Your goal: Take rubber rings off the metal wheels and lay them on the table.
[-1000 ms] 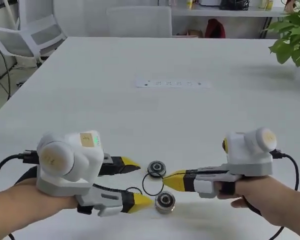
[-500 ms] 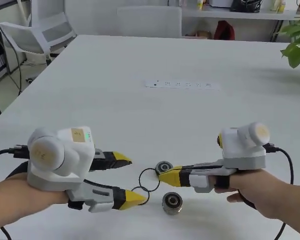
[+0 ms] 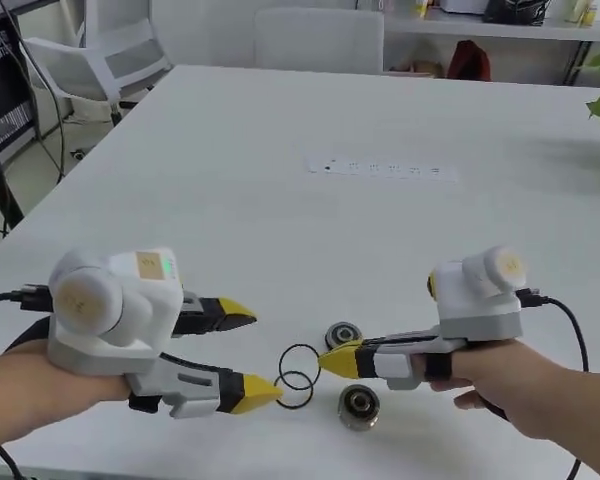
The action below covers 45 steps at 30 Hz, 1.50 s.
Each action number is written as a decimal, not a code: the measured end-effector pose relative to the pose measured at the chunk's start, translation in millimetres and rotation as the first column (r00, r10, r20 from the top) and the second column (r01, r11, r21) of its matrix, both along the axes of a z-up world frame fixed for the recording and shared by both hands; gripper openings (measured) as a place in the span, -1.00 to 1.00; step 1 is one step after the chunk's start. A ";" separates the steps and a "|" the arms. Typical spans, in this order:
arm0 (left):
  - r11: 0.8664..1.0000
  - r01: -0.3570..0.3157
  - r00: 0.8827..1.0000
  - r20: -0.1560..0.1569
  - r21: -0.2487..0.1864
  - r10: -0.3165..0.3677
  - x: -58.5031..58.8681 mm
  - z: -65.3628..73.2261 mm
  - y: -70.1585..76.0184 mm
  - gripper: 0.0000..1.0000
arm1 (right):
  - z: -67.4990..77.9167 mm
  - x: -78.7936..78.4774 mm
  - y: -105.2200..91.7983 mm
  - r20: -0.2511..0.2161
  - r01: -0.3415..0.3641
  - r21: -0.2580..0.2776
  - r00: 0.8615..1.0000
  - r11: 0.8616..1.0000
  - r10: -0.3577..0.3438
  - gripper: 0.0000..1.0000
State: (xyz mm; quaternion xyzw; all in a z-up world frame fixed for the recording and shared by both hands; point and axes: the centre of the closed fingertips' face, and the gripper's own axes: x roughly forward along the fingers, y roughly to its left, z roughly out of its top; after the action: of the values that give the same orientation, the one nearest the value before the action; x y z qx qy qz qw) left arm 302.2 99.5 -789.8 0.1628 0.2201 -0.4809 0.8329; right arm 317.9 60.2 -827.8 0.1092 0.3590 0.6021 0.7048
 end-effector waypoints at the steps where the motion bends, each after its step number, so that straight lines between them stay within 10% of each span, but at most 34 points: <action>1: 1.000 -0.002 1.000 0.000 -0.001 0.002 0.1 -0.3 0.7 0.03 | -1.5 -0.3 0.9 -0.005 -0.001 -0.002 1.000 1.000 0.001 -1.00; 24: 1.000 0.000 1.000 -0.005 0.010 0.000 -1.7 -5.7 0.6 0.03 | -29.4 -2.7 4.9 -0.083 0.021 -0.160 0.996 0.987 -0.035 -1.00; 45: 1.000 -0.008 1.000 -0.012 0.014 0.008 -3.1 -7.3 3.1 0.02 | -36.7 0.3 6.1 -0.091 0.043 -0.189 0.994 0.981 -0.061 -1.00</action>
State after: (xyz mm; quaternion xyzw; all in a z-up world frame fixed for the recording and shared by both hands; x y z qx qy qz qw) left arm 299.1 102.6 -797.0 0.1648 0.2290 -0.4770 0.8324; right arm 318.3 66.3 -864.5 0.0808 0.4444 0.5412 0.7093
